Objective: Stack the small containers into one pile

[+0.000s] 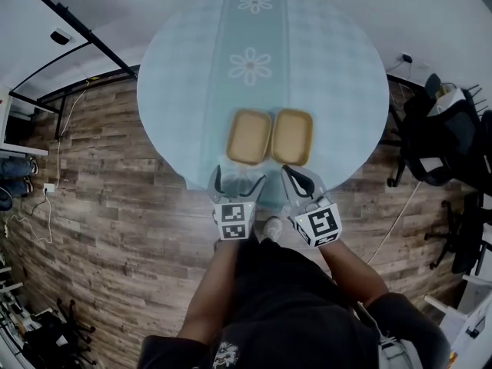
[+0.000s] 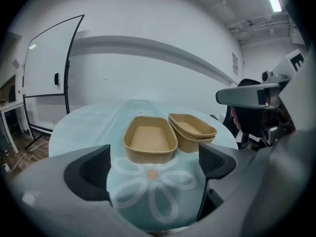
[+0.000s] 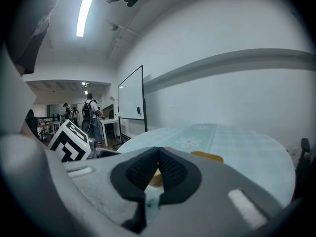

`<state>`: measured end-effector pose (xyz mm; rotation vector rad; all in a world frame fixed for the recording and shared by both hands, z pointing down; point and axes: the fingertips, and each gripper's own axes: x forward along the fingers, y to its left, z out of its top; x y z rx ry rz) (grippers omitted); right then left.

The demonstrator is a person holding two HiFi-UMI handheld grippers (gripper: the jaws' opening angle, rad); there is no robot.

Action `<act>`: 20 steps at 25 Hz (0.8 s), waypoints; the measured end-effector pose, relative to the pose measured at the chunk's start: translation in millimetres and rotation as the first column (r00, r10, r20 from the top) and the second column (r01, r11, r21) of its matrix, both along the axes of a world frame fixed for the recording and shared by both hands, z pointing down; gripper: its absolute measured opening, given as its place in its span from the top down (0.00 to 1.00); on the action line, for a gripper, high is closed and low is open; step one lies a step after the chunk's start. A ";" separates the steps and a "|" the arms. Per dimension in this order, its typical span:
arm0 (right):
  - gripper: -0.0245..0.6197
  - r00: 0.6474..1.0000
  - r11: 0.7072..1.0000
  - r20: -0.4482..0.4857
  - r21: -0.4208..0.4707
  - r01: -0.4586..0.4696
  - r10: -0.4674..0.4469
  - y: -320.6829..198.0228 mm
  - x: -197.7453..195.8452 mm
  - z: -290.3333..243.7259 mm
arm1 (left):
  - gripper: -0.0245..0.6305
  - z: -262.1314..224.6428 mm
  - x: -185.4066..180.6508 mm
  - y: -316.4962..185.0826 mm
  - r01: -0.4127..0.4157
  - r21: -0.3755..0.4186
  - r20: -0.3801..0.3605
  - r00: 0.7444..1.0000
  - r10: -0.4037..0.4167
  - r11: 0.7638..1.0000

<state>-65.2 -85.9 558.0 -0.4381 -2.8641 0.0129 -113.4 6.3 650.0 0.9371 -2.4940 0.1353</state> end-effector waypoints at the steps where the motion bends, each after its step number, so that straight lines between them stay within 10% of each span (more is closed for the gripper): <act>1: 0.96 1.000 1.000 -0.002 -0.003 -0.001 0.001 -0.7 0.2 1.7 | 0.12 3.5 -3.0 -2.3 -0.003 -0.013 -0.007 1.000 0.003 1.000; 20: 0.96 0.998 0.998 -0.048 -0.024 -0.049 0.048 -38.7 5.5 20.1 | 0.10 40.1 -34.0 -29.8 -0.030 -0.178 -0.138 0.990 0.005 0.984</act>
